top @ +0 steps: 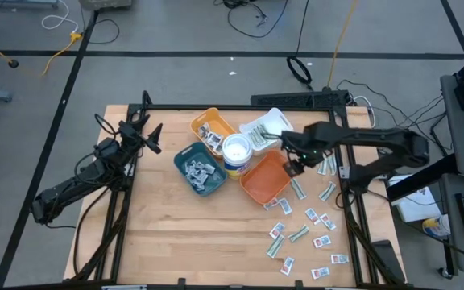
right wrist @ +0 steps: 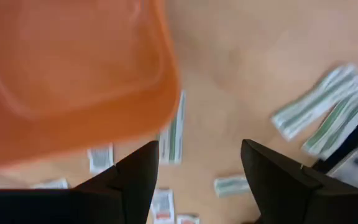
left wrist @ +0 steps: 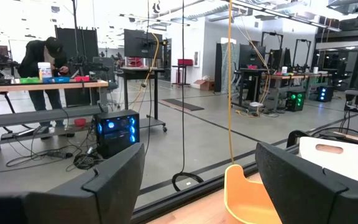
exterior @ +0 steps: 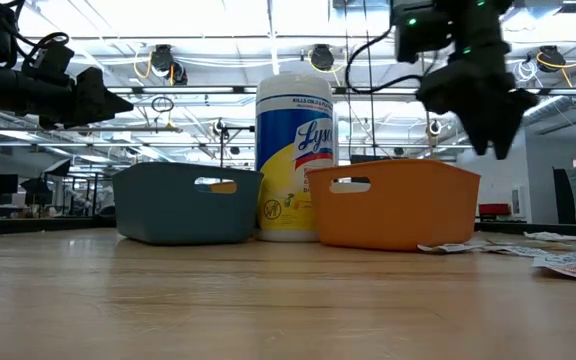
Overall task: Pick & Place First Aid Supplies
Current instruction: Put the green bandage into the white bin
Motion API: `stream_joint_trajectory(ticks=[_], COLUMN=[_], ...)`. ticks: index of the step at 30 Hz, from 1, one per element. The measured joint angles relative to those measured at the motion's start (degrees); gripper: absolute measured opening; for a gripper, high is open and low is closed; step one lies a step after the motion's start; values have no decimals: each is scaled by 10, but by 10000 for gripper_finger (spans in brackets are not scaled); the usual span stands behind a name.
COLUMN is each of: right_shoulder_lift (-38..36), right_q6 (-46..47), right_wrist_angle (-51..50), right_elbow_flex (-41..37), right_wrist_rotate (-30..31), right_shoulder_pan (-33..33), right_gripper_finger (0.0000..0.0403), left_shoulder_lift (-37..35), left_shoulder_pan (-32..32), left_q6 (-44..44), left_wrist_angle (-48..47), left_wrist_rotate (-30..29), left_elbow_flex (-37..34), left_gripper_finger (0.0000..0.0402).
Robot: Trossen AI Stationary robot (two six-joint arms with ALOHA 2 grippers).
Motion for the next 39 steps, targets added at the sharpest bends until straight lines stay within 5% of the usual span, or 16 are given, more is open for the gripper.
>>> stream_joint_trajectory(ticks=[11,22,32,39], right_shoulder_lift=[-27,-3,17,18], right_q6=[64,155,201,215], right_wrist_angle=[57,192,312,326], right_elbow_flex=[-71,-176,-256,-258], right_wrist_rotate=[-6,87,112,109], right_shoulder_pan=[104,244,270,270], right_gripper_finger=[222,221,221,131], left_shoulder_lift=[0,0,0,0], left_shoulder_pan=[0,0,0,0], left_q6=[0,0,0,0], left_wrist_angle=[0,0,1,-3], left_wrist_rotate=[0,0,0,0], left_elbow_flex=[0,0,0,0], left_gripper_finger=[308,308,308,308])
